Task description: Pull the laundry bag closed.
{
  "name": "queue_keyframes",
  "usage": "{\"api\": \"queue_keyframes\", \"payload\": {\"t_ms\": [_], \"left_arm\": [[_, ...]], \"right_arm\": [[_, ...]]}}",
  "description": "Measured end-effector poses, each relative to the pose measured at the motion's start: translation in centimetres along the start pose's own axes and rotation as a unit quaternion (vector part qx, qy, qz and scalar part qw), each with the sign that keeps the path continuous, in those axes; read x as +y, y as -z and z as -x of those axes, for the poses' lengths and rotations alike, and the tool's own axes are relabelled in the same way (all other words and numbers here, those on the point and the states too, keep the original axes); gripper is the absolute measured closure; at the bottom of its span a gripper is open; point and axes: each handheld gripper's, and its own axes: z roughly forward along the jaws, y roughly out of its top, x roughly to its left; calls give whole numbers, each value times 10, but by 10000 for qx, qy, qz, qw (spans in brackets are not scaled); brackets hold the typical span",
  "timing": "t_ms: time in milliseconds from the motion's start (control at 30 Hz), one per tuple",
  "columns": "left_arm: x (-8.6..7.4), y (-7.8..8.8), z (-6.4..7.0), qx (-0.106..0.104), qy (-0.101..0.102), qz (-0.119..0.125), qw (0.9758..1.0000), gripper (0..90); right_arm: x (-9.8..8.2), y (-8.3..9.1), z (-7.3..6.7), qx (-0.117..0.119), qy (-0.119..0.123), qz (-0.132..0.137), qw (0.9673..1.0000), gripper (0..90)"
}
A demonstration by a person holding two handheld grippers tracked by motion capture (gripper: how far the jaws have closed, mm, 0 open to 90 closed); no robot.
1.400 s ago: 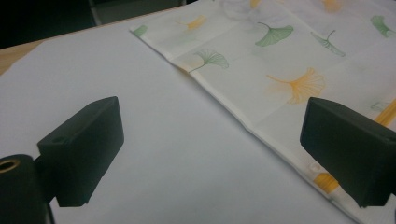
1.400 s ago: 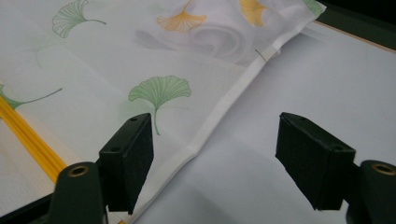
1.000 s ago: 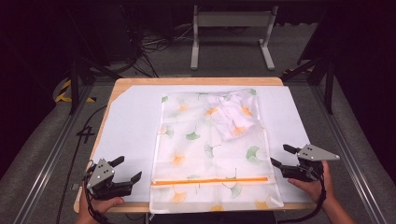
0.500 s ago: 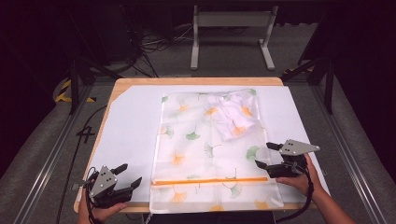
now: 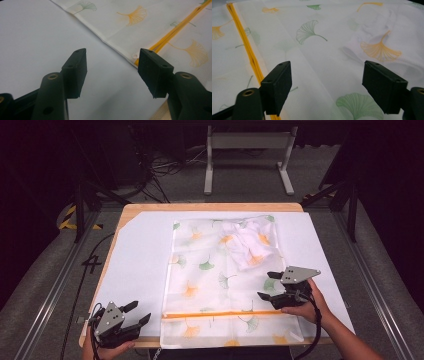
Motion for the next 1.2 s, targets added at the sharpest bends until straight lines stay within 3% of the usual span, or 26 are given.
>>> {"api": "queue_keyframes", "payload": {"t_ms": [200, 367, 600, 867, 1200], "left_arm": [[0, 2, 2, -41, -45, -6, 10000, 422], [0, -2, 6, -253, -122, -84, 9996, 491], [1, -8, 12, -468, -309, -236, 9981, 711], [1, -12, 19, -679, -556, -409, 9953, 874], [1, -16, 22, -838, -611, -489, 9934, 900]], "right_arm": [[18, -14, -9, 185, 137, 35, 9997, 258], [28, -27, -19, 296, 244, -2, 9993, 265], [37, -41, -29, 497, 399, -98, 9979, 308], [53, -60, -42, 752, 575, -203, 9953, 379], [73, -86, -60, 1095, 750, -278, 9908, 395]]}}
